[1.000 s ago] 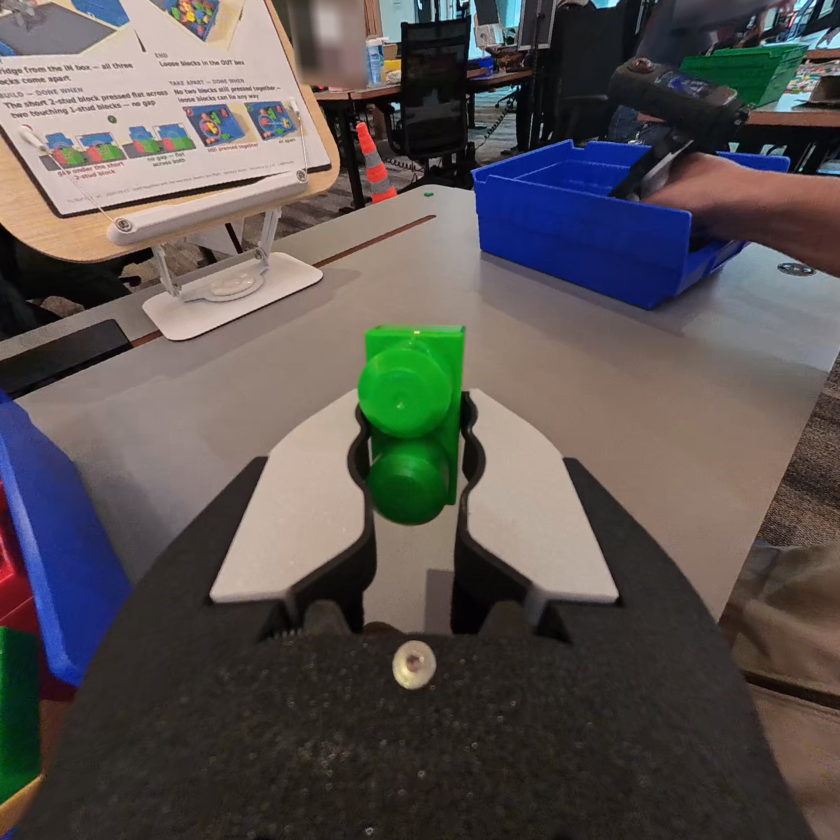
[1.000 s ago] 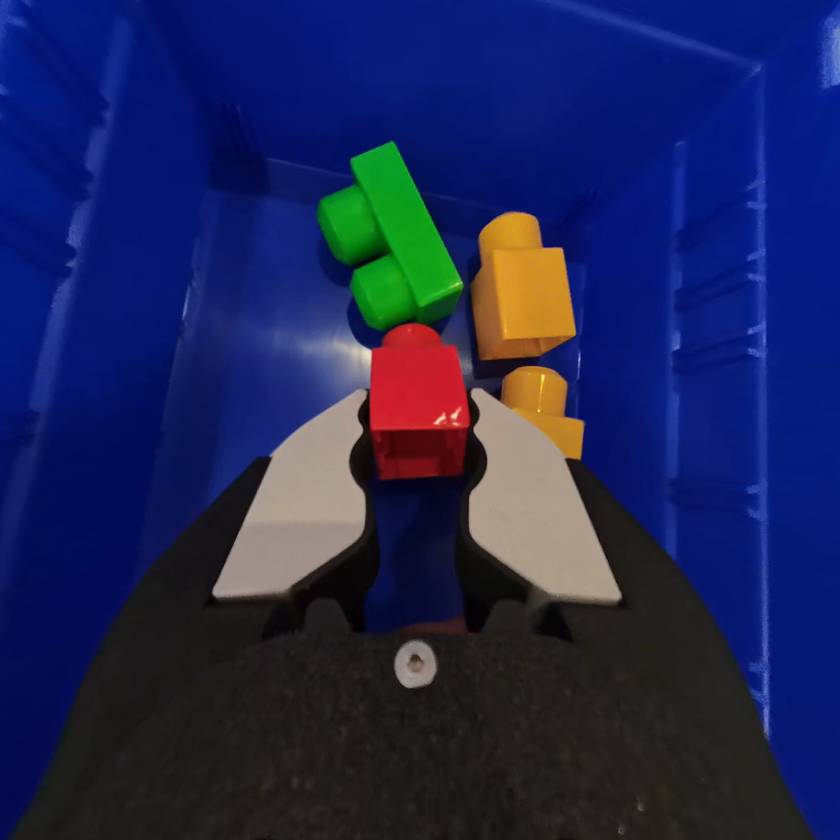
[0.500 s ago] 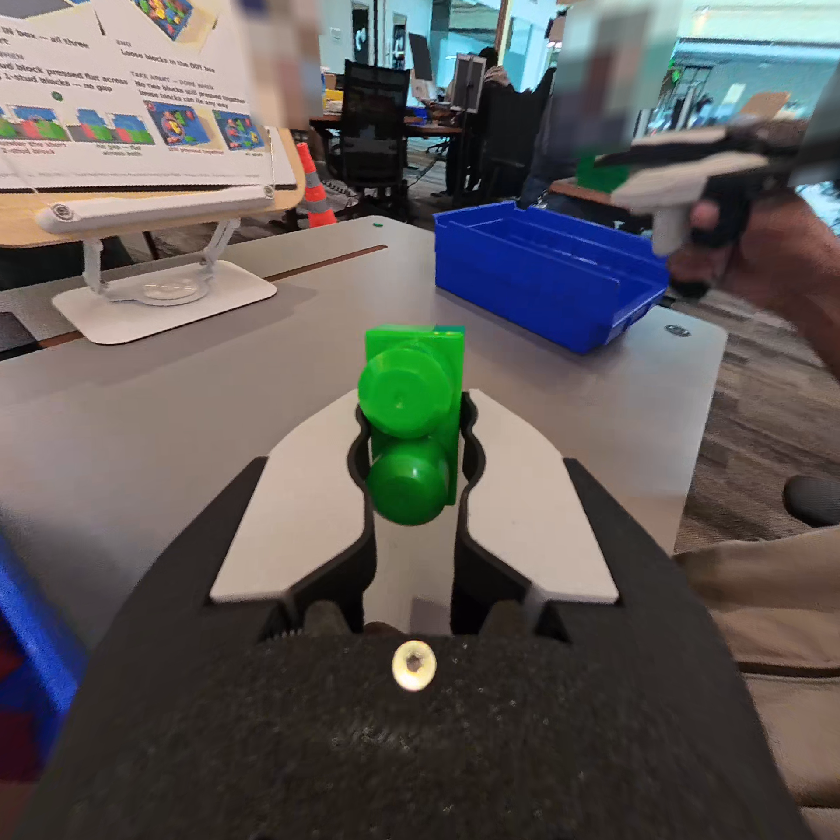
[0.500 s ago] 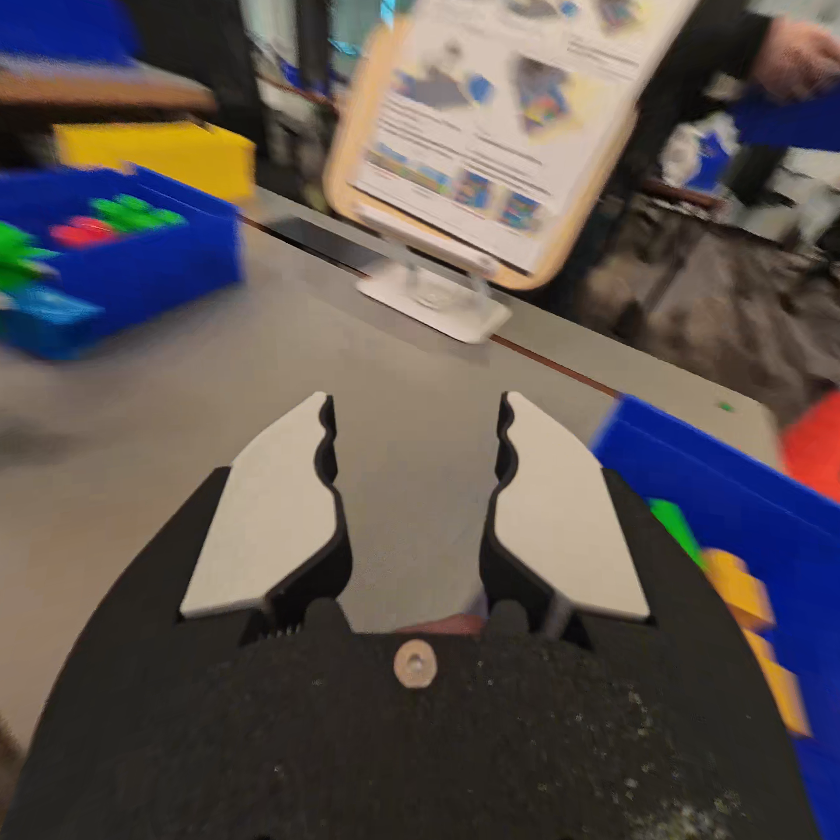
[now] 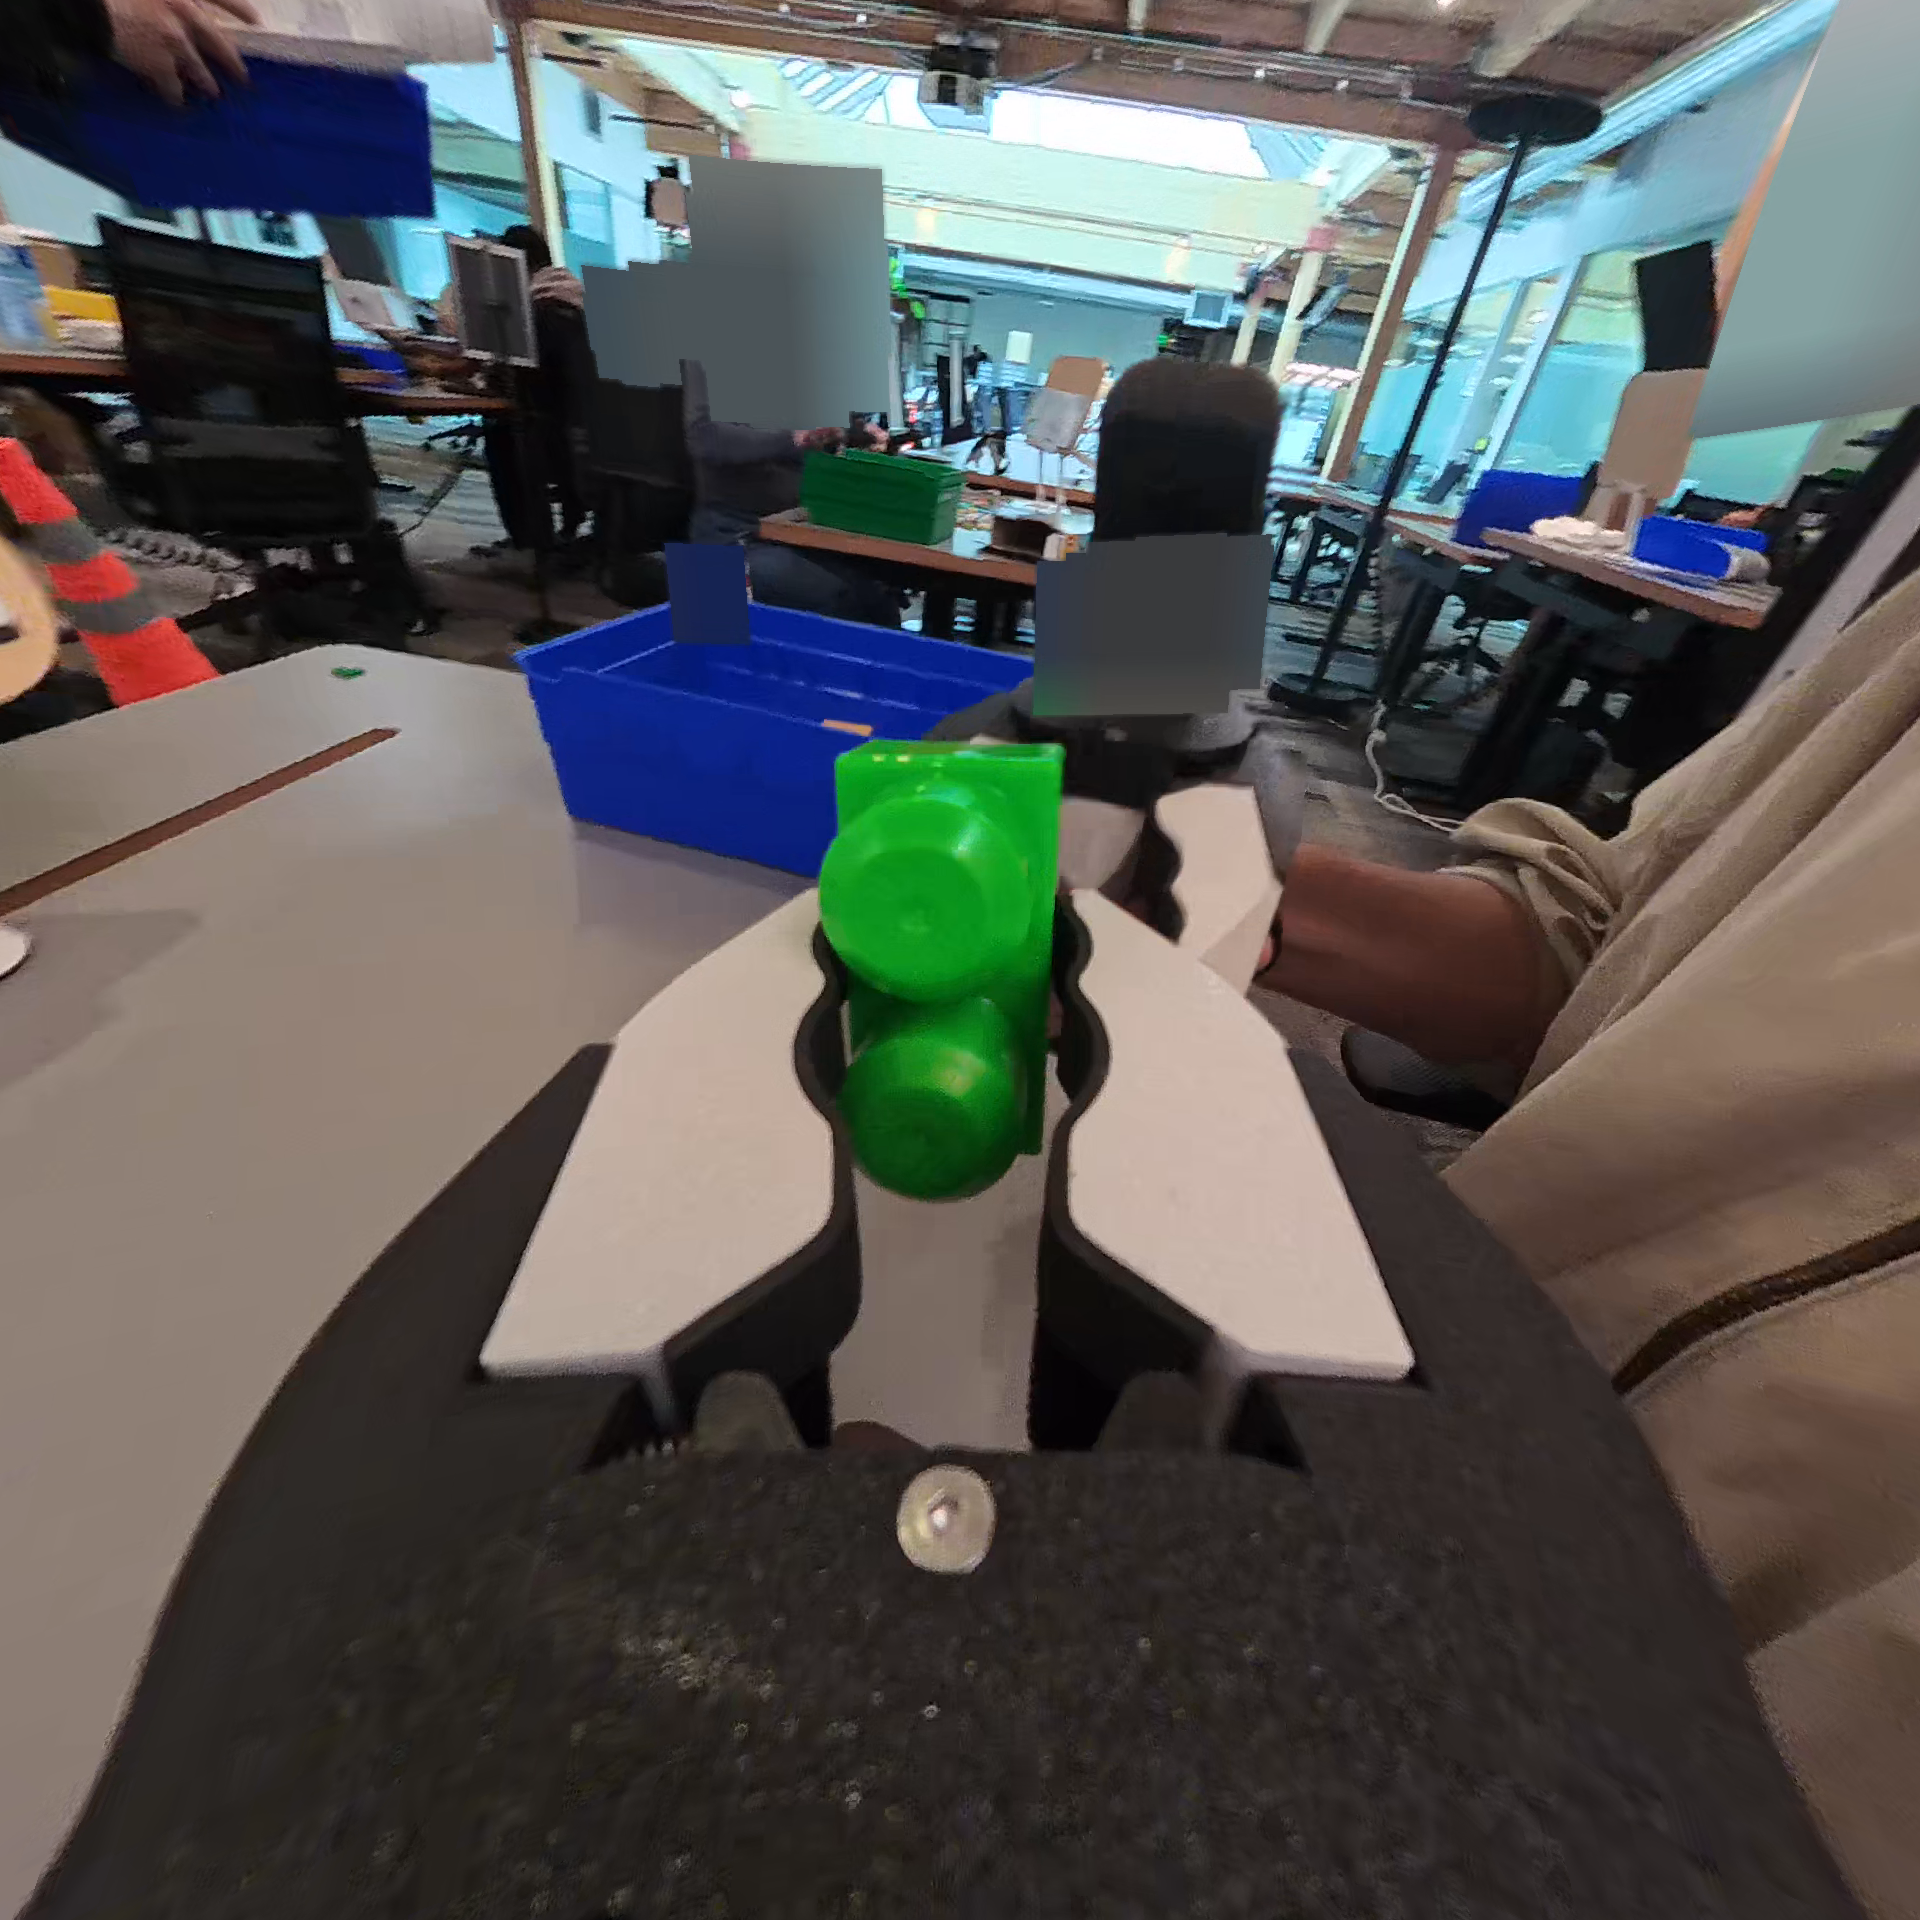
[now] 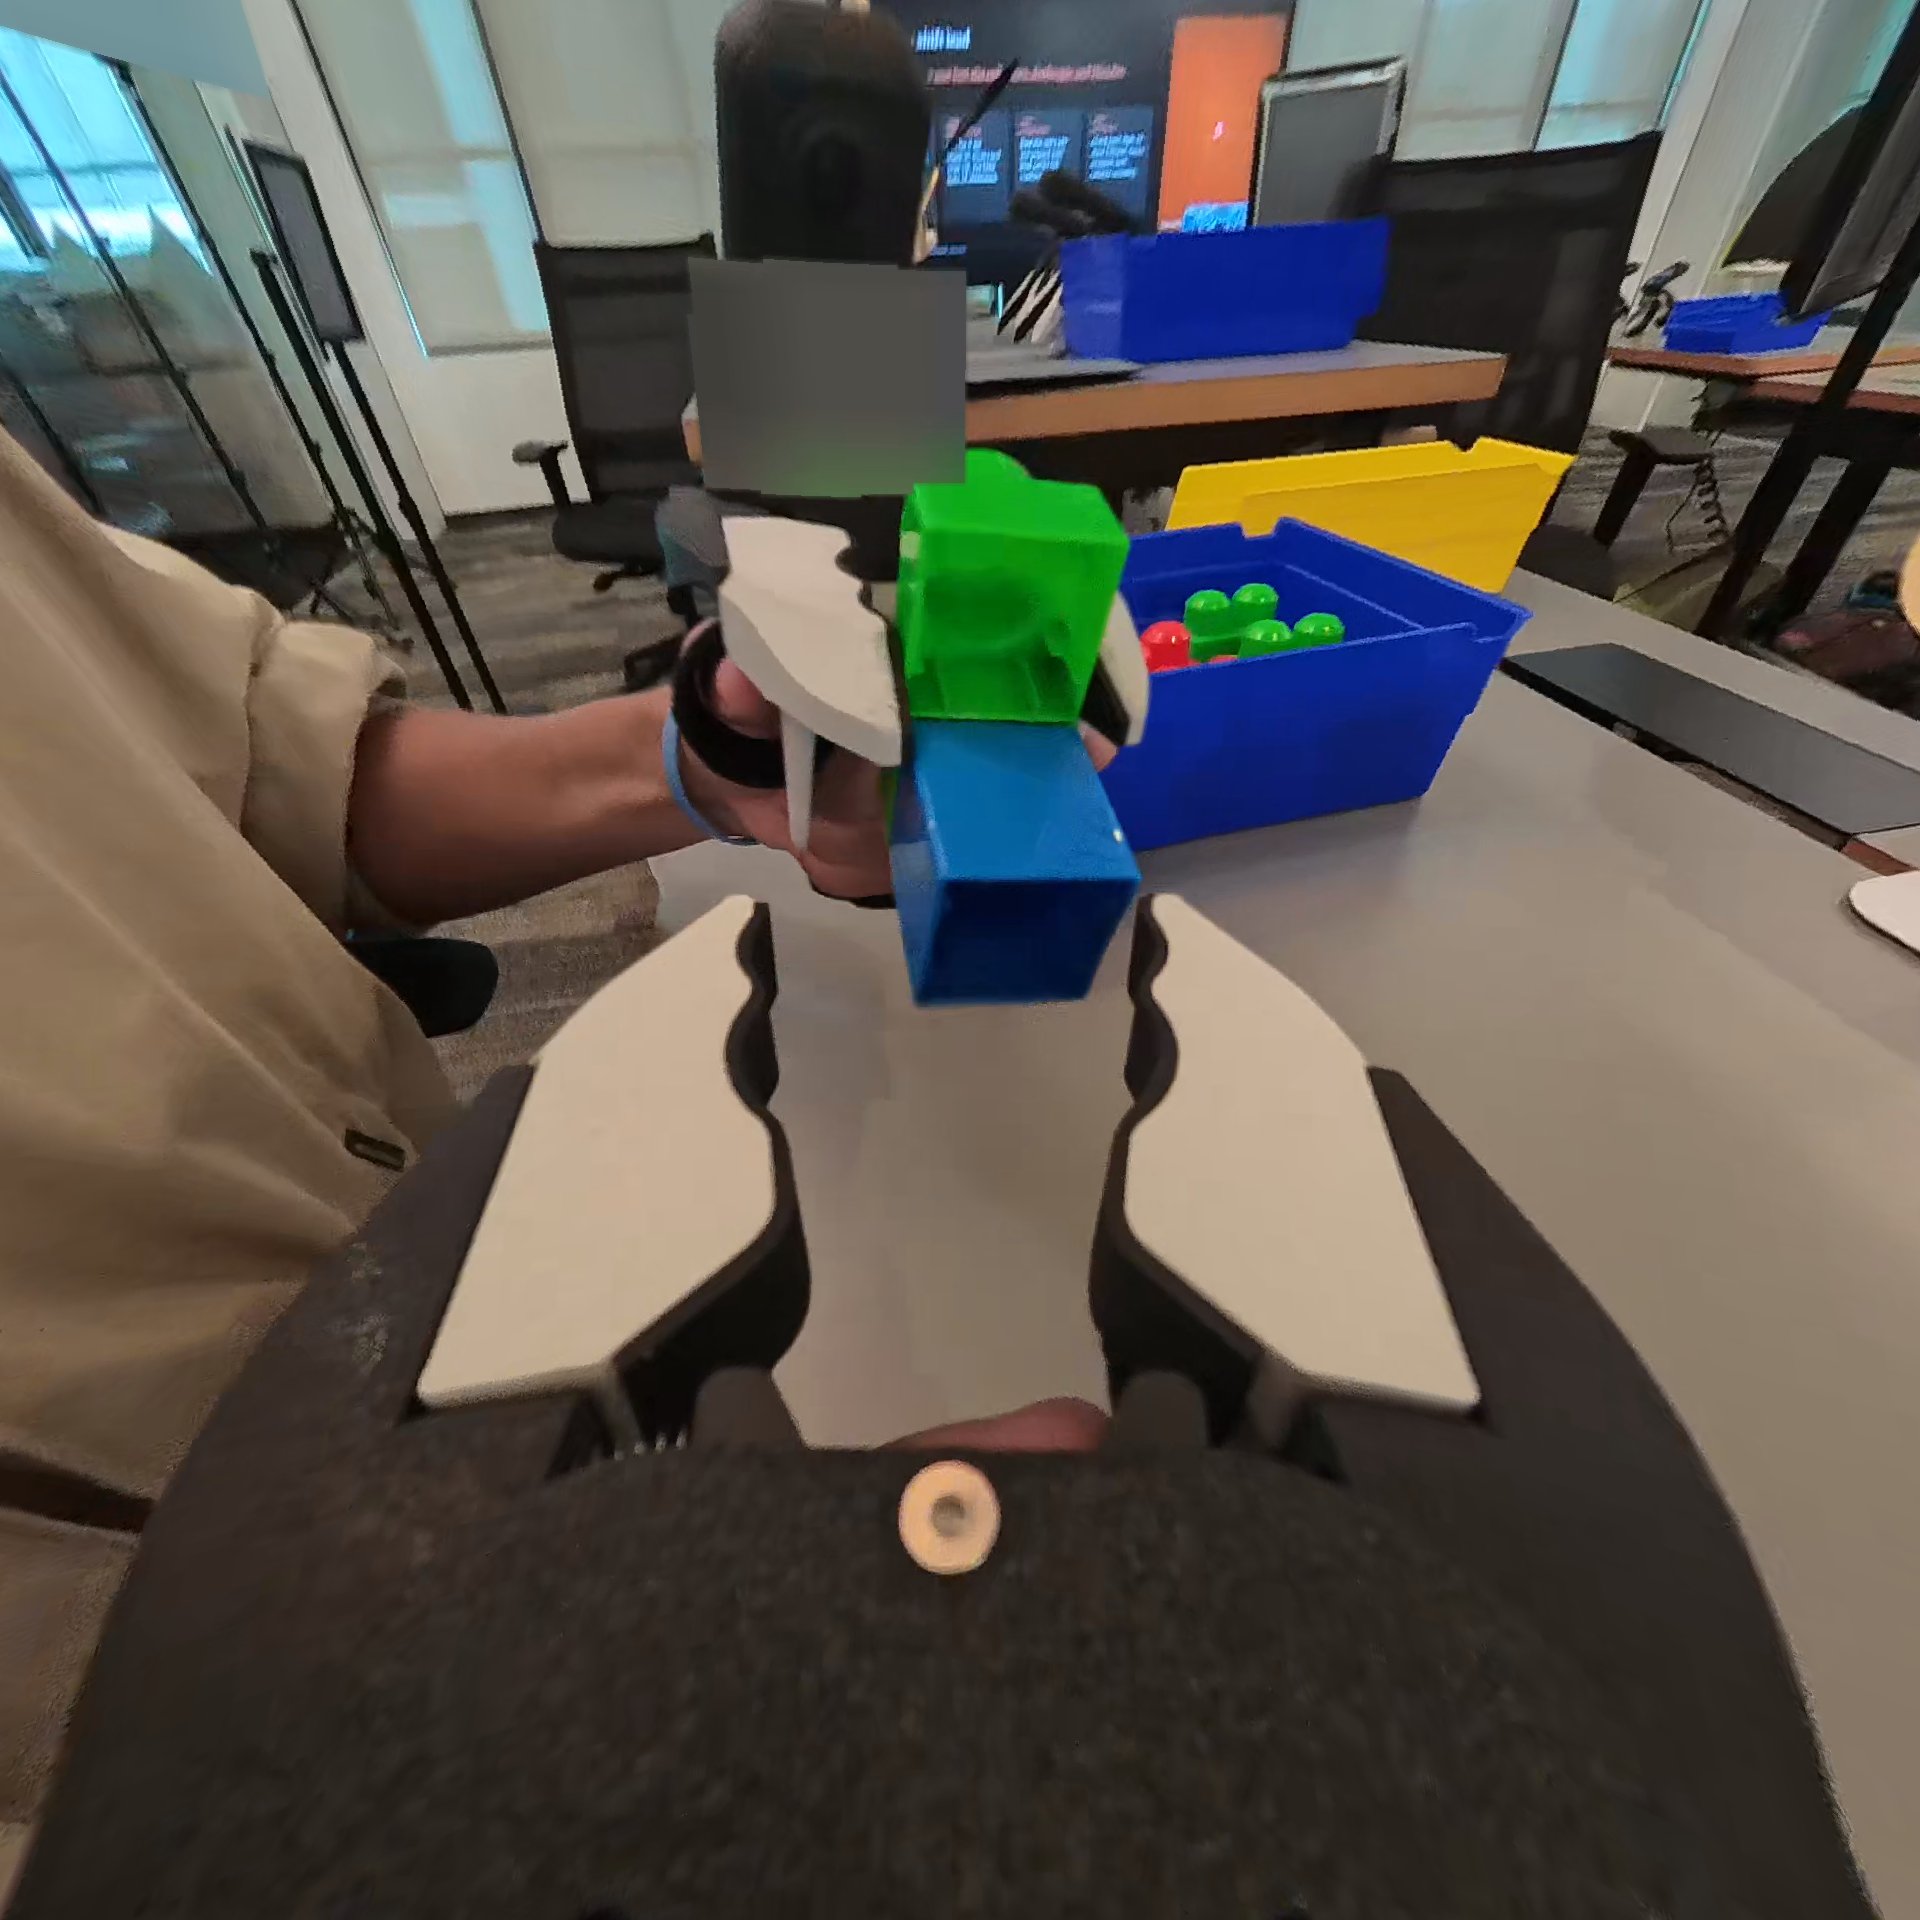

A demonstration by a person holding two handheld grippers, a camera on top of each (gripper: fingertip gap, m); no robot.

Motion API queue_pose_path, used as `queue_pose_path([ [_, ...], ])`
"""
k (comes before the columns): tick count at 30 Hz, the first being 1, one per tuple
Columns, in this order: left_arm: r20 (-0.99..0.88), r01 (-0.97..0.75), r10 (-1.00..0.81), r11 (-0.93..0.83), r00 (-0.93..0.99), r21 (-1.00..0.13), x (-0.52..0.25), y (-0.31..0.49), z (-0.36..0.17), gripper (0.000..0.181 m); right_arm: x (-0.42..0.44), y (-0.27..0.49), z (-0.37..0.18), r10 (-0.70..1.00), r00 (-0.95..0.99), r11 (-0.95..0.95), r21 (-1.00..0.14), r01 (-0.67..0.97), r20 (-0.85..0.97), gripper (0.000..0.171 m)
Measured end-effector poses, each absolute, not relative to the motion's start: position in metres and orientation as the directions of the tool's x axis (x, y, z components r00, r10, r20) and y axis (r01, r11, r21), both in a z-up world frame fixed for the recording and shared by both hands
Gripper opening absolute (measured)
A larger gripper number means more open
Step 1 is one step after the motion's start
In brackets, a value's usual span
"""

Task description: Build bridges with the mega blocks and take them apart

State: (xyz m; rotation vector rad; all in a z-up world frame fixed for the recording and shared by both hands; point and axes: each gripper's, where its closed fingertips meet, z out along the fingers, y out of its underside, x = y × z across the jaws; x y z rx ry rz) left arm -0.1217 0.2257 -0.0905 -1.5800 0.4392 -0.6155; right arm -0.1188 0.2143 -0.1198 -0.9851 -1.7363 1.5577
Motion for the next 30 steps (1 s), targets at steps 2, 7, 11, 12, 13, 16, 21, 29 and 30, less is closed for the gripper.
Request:
queue_pose_path([
  [2,0.147,0.104,-0.656,-0.105,0.740,-0.989,-0.112,0.230,-0.086,0.037,-0.124,0.214,-0.121,0.830,-0.556,0.050,-0.988,0.145,-0.040,0.062],
  [7,0.123,0.065,-0.684,-0.110,0.719,-0.992,-0.098,0.239,-0.096,0.037,-0.120,0.219,-0.124,0.816,-0.576,0.044,-0.987,0.153,-0.053,0.040],
  [11,0.098,0.028,-0.692,-0.112,0.715,-0.993,-0.095,0.240,-0.102,0.037,-0.117,0.220,-0.129,0.808,-0.586,0.041,-0.987,0.156,-0.059,0.039],
  [12,0.090,0.016,-0.691,-0.113,0.717,-0.994,-0.095,0.240,-0.103,0.037,-0.116,0.220,-0.130,0.806,-0.589,0.044,-0.987,0.154,-0.056,0.039],
  [13,0.084,0.012,-0.690,-0.109,0.719,-0.994,-0.094,0.240,-0.102,0.037,-0.116,0.220,-0.130,0.803,-0.593,0.043,-0.987,0.152,-0.056,0.039],
  [16,0.050,-0.012,-0.674,-0.087,0.737,-0.996,-0.100,0.236,-0.100,0.037,-0.111,0.226,-0.128,0.800,-0.595,0.016,-0.989,0.148,-0.076,0.039],
  [21,0.011,-0.036,-0.555,-0.073,0.832,-0.997,-0.155,0.214,-0.088,0.037,-0.078,0.280,-0.127,0.894,-0.446,0.044,-0.983,0.176,-0.040,0.039],
  [29,-0.030,-0.068,-0.194,-0.190,0.980,-0.979,-0.186,0.204,-0.132,0.037,-0.045,0.328,-0.135,0.999,-0.026,0.038,-0.971,0.237,0.033,0.040],
  [30,-0.041,-0.057,-0.081,-0.205,0.996,-0.977,-0.195,0.204,-0.137,0.037,-0.042,0.336,-0.136,0.998,0.058,0.010,-0.972,0.234,0.024,0.040],
])
